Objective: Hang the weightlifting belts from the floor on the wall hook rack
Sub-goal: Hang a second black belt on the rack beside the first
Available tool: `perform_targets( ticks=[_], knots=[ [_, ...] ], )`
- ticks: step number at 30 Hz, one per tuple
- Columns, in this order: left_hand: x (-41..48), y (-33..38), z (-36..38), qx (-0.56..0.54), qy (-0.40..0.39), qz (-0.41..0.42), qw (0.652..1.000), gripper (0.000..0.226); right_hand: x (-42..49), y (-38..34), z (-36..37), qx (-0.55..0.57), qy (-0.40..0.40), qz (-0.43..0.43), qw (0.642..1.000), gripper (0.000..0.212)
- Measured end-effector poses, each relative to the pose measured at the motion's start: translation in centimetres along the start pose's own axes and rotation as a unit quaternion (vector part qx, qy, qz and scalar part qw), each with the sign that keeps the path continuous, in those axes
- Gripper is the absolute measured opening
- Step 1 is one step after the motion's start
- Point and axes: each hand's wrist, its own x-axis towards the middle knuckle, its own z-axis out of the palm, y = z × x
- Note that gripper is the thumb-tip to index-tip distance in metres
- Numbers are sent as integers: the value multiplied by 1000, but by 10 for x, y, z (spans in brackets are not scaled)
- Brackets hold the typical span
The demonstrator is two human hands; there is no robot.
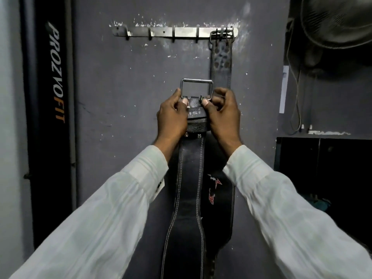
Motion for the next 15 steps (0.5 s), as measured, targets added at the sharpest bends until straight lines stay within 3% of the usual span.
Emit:
perform_targets(
  ticks=[7, 10, 15],
  knots=[
    [92, -5, 35, 18, 48, 62, 997, 41, 91, 19, 28, 6, 40, -73, 997, 21],
    [140, 0, 53, 57, 48, 90, 993, 30, 140, 24, 39, -33, 17, -112, 993, 4],
    [215, 14, 72, 119, 29, 102, 987, 16, 219, 26, 57, -131, 9, -138, 982, 21]
  ],
)
